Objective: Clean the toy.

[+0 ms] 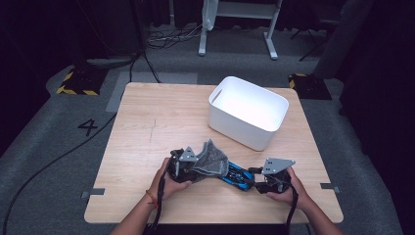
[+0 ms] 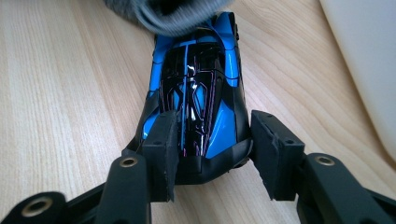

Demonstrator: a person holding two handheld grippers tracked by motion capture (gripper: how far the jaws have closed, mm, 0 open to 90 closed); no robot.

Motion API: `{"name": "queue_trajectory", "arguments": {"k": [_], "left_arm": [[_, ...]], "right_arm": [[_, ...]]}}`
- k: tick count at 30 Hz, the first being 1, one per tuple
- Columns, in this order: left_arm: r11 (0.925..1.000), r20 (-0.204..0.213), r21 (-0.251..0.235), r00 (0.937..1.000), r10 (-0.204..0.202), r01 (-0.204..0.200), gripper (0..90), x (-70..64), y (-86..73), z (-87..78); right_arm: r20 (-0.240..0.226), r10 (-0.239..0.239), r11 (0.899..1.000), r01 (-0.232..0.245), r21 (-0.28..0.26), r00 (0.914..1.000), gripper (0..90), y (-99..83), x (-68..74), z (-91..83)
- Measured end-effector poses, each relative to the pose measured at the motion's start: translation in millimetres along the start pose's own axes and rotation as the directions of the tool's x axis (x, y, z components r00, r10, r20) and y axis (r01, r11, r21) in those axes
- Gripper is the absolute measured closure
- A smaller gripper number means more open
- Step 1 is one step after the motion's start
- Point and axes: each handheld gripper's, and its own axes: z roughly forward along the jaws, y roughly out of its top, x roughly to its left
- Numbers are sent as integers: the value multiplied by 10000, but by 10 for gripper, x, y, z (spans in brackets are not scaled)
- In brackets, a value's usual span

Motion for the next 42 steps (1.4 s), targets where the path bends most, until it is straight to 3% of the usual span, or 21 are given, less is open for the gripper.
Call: {"name": "queue_trajectory", "arguments": {"k": [4, 7, 13, 17, 18, 21, 22, 24, 27, 28, 33, 37, 38, 39, 40, 41, 42], "left_arm": [[9991, -78, 416, 10000, 27, -24, 741, -34, -20, 94], [9989, -110, 467, 9999, -41, 47, 748, -28, -22, 107], [9981, -349, 602, 9993, 155, -134, 765, -64, -25, 134], [9976, -582, 632, 9978, 327, -290, 768, -106, -27, 139], [9973, -607, 651, 9975, 372, -332, 768, -110, -26, 140], [9974, -589, 648, 9977, 343, -304, 768, -109, -27, 139], [9975, -588, 646, 9977, 342, -304, 768, -107, -27, 138], [9974, -583, 636, 9976, 382, -345, 768, -107, -26, 140], [9976, -535, 623, 9980, 347, -314, 768, -97, -31, 135], [9977, -509, 610, 9981, 338, -307, 768, -95, -33, 135], [9982, -471, 532, 9984, 310, -285, 767, -90, -41, 135], [9982, -525, 505, 9980, 352, -326, 766, -94, -45, 133], [9984, -534, 477, 9980, 330, -305, 766, -97, -47, 134], [9983, -552, 484, 9979, 346, -319, 765, -100, -48, 133], [9984, -593, 455, 9975, 374, -347, 765, -104, -51, 133], [9981, -612, 486, 9973, 415, -385, 765, -108, -52, 130], [9982, -628, 466, 9972, 401, -372, 765, -114, -55, 131]], "right_arm": [[-82, 171, 9998, -171, 52, 9998, 535, -9, -14, -4], [-212, 385, 9993, -384, 46, 9990, 533, -22, -36, 0], [-139, 1013, 9941, -1007, 401, 9948, 427, -61, -76, 11], [65, 1991, 9763, -1990, 854, 9799, 321, -82, -117, -7], [42, 2389, 9656, -2381, 1044, 9710, 284, -96, -137, -16], [-85, 2663, 9587, -2639, 1059, 9639, 286, -107, -145, -10], [-413, 2781, 9567, -2728, 1020, 9597, 288, -109, -146, -4], [-721, 2717, 9600, -2650, 906, 9597, 236, -93, -134, -1], [-805, 2714, 9605, -2646, 860, 9591, 189, -70, -126, -16], [-784, 2598, 9625, -2515, 1020, 9625, 162, -72, -118, -7], [-811, 2672, 9610, -2593, 963, 9602, 163, -85, -108, 10], [-932, 2984, 9515, -2884, 1071, 9499, 183, -107, -118, 70], [-1173, 3059, 9495, -2937, 1106, 9448, 186, -118, -118, 99], [-1300, 2950, 9491, -2746, 1542, 9466, 180, -123, -102, 139], [-961, 2246, 9662, -2088, 1513, 9697, 185, -119, -36, 167], [-447, 1594, 9752, -1503, 1628, 9862, 198, -102, 40, 190], [-91, 1250, 9777, -1216, 1714, 9921, 225, -84, 95, 210]]}}
